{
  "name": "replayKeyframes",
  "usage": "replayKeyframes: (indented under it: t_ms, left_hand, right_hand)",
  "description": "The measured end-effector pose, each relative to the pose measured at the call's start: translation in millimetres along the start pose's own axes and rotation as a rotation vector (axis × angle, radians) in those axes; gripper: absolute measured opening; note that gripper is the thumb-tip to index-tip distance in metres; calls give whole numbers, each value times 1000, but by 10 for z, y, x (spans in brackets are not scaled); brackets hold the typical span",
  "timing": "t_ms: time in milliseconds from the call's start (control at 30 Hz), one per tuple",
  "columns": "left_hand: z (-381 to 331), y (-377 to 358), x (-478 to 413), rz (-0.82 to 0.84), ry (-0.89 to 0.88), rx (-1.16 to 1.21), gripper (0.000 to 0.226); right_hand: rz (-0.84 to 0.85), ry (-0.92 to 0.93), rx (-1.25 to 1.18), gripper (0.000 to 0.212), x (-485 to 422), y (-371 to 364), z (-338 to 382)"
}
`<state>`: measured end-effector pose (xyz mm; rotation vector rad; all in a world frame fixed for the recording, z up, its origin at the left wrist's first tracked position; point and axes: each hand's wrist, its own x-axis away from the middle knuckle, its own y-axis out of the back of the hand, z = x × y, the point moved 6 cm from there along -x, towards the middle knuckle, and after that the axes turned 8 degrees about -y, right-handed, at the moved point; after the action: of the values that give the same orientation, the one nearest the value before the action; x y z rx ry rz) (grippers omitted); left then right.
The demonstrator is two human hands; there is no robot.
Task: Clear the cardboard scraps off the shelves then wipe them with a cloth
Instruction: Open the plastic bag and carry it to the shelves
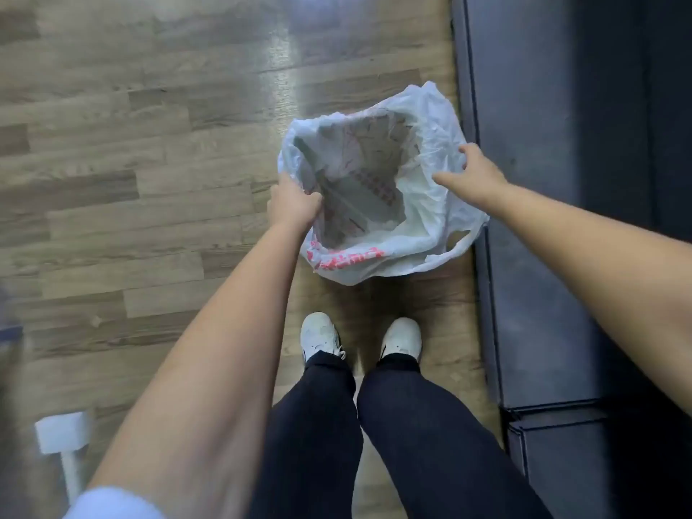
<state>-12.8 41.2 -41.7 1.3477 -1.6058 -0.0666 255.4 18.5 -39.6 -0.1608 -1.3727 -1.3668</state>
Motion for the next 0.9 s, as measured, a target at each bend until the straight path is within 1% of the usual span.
replayKeyframes:
  t_ms: [67, 200, 333, 400, 500, 567, 633, 767, 900]
  left_hand:
    - [47, -35, -106, -18, 8, -8, 45]
    - [202, -219, -291, 26, 44, 53, 43]
    - [288, -322, -430, 24, 45, 20, 44]
    - [311, -344, -478, 12, 45, -49, 43]
    - [342, -376, -509, 8, 35, -170, 40]
    - [364, -398, -517, -5, 35, -199, 40]
    - [374, -415, -527, -21, 39, -192, 42]
    - [381, -427, -537, -45, 21, -132, 42]
    - [369, -326, -488, -97, 6, -95, 36]
  right_hand:
    - [-12, -15, -44, 72, -139, -83, 27]
    - [32, -84, -90, 74, -352, -306, 46]
    - [61, -77, -108, 75, -486, -495, 80]
    - [66, -84, -108, 67, -529, -576, 81]
    - [14, -88, -7, 50, -550, -598, 90]
    - [-24, -68, 58, 47, -569, -600, 89]
    - [-67, -58, 121, 47, -585, -596, 79]
    - [-135, -56, 192, 40, -598, -577, 79]
    - [-170, -54, 171, 25, -505, -533, 100]
